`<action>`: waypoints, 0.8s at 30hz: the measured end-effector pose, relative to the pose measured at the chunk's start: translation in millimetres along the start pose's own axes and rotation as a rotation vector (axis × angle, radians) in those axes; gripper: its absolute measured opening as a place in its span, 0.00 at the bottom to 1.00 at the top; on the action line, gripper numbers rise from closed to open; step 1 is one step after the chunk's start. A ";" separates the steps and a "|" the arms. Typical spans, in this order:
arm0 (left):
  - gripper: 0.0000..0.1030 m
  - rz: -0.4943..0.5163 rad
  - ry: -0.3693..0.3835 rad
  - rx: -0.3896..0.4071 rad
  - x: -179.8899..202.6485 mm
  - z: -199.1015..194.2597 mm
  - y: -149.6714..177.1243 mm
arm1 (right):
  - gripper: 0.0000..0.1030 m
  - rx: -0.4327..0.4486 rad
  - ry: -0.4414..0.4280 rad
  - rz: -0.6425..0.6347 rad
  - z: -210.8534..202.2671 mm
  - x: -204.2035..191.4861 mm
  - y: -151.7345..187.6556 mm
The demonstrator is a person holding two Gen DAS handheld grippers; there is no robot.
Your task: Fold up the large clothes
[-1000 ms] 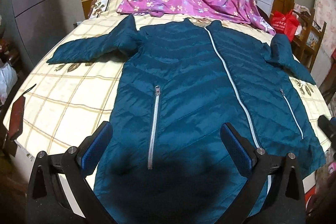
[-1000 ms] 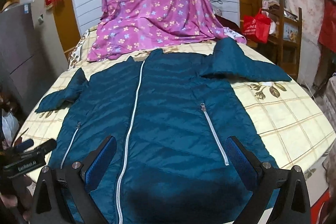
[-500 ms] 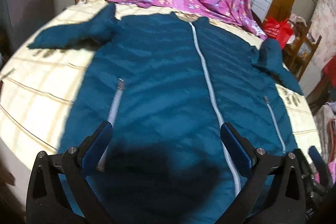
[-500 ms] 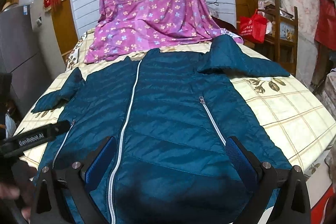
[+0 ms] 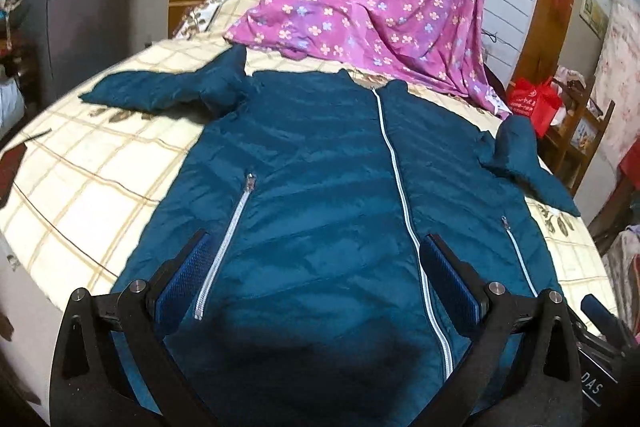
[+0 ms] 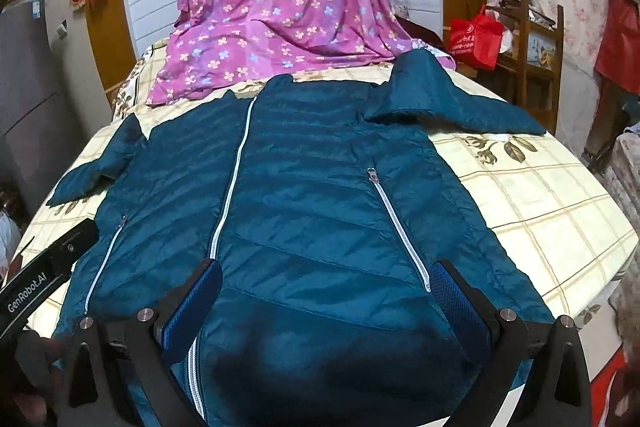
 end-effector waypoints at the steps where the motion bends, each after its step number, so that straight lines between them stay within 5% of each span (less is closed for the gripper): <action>1: 1.00 -0.012 0.001 -0.007 -2.5 0.6 0.8 | 1.00 -0.002 0.003 -0.003 0.1 -0.2 0.3; 24: 1.00 -0.089 0.016 -0.060 -11.2 5.2 9.0 | 1.00 -0.015 0.054 -0.044 0.4 -4.7 2.6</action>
Point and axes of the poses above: each gripper's, at about its wrist camera, not at the fingertips, and z roughly the way its jaws point, x to its right, y to its underside, the point moved 8 cm from there along z, roughly the way its jaws point, and after that the axes turned 7 degrees about x, right-handed, at the moved point
